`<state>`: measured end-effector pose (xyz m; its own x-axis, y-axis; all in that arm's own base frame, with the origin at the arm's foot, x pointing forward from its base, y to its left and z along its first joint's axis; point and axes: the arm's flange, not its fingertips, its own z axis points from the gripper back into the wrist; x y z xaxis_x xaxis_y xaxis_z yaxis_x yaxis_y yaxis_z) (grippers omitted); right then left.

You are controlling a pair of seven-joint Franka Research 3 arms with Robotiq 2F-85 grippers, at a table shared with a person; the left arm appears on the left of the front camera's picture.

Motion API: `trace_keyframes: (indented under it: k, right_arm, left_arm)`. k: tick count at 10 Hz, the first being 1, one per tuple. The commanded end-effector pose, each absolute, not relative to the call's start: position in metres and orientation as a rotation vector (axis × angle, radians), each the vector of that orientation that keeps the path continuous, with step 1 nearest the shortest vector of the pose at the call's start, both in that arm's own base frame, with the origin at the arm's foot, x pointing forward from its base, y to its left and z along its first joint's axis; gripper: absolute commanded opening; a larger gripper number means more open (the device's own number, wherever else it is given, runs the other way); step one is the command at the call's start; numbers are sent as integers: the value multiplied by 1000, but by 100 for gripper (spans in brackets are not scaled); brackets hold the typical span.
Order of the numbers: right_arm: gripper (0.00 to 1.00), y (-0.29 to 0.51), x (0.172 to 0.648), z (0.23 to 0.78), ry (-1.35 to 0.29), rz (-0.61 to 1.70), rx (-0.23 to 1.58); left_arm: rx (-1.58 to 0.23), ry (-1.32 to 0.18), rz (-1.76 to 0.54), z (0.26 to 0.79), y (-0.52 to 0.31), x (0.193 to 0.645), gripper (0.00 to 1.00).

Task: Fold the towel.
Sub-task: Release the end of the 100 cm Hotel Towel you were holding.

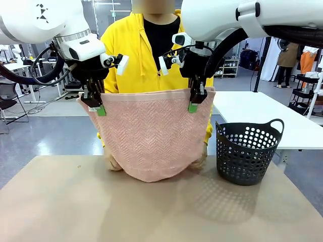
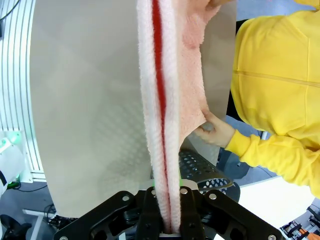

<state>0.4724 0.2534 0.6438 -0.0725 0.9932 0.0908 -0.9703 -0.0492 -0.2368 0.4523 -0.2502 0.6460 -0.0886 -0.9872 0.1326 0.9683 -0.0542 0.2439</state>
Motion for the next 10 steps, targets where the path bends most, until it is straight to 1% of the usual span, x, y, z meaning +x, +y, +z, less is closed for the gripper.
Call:
trace_keyframes:
  k: [1, 10]
  right_arm:
    - [0, 252, 473, 645, -266, 1625, -111]
    - [0, 252, 473, 645, -266, 1625, -111]
  left_arm:
    - [80, -311, -1630, 649, -249, 454, 0]
    - [80, -311, -1630, 649, -249, 454, 0]
